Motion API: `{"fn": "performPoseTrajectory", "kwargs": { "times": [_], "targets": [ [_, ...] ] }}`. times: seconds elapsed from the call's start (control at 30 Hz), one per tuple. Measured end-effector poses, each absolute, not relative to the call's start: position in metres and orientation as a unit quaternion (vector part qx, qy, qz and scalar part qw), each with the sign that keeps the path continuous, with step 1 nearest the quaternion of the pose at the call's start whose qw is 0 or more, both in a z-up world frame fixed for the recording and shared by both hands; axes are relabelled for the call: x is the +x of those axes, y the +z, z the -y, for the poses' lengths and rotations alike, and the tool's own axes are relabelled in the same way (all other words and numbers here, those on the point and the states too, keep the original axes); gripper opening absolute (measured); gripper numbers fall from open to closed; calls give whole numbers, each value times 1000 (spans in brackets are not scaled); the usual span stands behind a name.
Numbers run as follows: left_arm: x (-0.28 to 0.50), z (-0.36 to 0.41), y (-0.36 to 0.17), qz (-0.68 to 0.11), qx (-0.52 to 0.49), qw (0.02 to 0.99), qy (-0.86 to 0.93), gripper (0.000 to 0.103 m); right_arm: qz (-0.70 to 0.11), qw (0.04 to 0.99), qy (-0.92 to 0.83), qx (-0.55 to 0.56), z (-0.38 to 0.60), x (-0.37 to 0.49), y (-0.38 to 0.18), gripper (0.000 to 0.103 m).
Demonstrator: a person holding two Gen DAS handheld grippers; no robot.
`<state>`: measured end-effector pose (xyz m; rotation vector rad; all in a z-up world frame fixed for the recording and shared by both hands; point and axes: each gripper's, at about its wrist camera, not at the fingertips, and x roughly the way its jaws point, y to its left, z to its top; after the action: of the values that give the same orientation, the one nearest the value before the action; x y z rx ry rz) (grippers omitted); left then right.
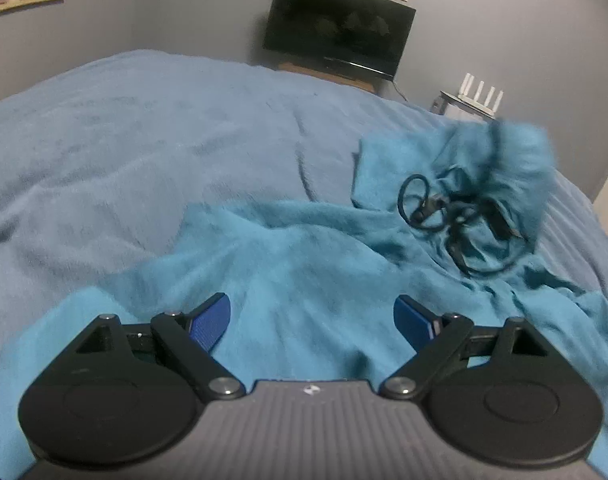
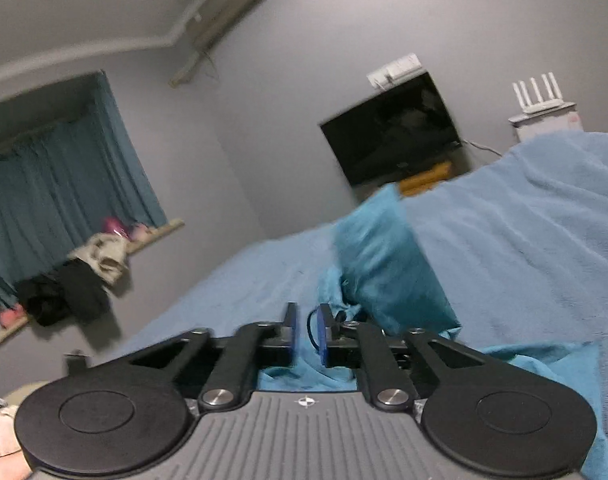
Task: Fold large clothes
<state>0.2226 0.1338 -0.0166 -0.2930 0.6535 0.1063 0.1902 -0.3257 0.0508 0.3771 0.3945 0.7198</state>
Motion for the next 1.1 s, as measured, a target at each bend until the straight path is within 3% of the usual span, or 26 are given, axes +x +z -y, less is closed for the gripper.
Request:
{"fn": "performPoseTrajectory", "kwargs": {
  "times": [0.2,0.5,0.63,0.83,0.87,0.9,0.93,0.97,1.1],
  "targets": [
    [228,-118,-12,-307,-83,947,40,88,-230,921,283,135,298,233,49,48],
    [262,-125,-33,-315,-141,938,3,88,-266,927,211,159,269,401,4,71],
    [278,-123,-47,-312,-127,942,-5,89,-283,924,183,179,253,465,-26,76],
    [290,-101,-59,-315,-53,948,-11,101,-311,914,146,214,234,532,-55,80],
    [291,-99,-61,-315,-49,948,-11,101,-315,908,149,233,234,538,-59,73],
    [291,-98,-62,-315,-46,948,-10,101,-312,902,159,251,235,539,-62,50],
    [293,-98,-62,-316,-46,948,-10,101,-304,897,174,268,235,538,-63,37],
    [294,-98,-62,-315,-48,948,-11,101,-287,901,180,271,234,534,-60,14],
    [293,-102,-60,-315,-59,947,-14,101,-217,893,268,287,241,498,-37,6]
  ]
}}
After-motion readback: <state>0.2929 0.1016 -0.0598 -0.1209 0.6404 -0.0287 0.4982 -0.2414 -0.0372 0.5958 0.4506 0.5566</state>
